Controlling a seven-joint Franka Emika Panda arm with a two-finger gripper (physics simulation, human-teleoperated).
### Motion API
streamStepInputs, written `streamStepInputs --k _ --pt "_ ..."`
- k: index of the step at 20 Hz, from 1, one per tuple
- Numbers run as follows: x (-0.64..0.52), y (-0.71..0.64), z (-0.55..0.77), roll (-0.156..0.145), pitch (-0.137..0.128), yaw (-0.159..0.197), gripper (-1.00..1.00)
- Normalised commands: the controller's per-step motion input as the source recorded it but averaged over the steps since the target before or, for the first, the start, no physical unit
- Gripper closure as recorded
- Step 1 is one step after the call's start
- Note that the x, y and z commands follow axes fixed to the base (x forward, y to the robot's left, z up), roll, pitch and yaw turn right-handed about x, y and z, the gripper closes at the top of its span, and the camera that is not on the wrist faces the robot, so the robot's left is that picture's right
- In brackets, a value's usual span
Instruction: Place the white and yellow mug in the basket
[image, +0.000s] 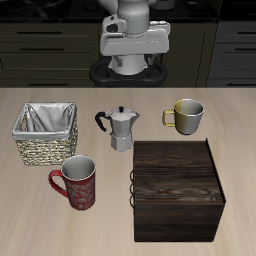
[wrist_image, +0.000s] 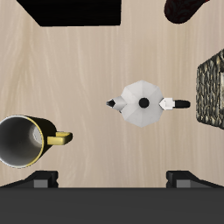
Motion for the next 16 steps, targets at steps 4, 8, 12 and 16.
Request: streamStepInputs --k 4,8,12,16 --pt "-0.08 0.43 -0.22 -0.007 -0.008 0.02 -1.0" --pt "-0.04 0.43 -0.07 -0.001 -0.023 -0.018 -1.0" --pt "0.0 0.53 -0.16 0.049 0.054 -0.066 -1.0" --pt "-0.1 0.47 -0.16 0.101 0.037 -0.06 -1.0"
